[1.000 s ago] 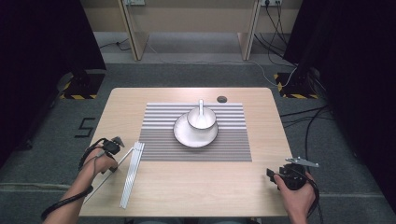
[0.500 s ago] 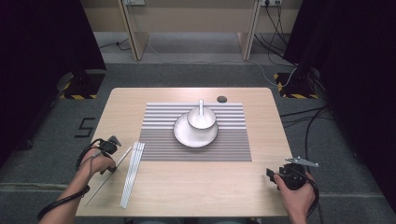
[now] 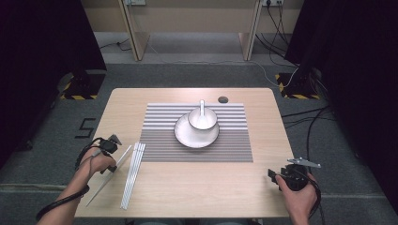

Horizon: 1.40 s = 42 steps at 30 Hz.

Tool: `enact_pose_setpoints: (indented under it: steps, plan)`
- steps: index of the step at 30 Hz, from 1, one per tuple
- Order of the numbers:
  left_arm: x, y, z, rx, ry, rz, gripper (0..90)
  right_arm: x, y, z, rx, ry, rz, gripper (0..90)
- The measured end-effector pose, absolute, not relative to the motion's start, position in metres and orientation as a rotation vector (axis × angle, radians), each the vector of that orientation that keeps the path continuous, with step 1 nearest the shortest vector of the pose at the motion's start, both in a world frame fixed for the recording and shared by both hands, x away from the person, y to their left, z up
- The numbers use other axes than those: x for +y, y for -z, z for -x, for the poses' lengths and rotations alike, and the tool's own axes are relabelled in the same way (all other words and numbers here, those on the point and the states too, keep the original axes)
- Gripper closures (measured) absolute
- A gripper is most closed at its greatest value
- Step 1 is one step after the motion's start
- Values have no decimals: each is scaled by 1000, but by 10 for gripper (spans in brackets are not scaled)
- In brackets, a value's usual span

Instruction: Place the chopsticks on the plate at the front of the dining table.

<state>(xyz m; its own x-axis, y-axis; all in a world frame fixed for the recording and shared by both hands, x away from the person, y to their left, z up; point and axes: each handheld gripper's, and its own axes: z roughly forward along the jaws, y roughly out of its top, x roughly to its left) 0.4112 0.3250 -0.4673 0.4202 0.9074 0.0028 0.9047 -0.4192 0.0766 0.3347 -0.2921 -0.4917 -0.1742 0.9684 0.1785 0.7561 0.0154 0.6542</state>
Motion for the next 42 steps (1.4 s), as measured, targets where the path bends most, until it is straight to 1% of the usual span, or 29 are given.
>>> enact_pose_setpoints:
  steps: [18,42]
  plan:
    - [315,450,-418,1626,-89,-2597,849,-293,491,-335,1982,-929,-1768,409]
    - [293,433,-435,1616,-112,-2545,848,-293,491,-335,1982,-929,-1767,409]
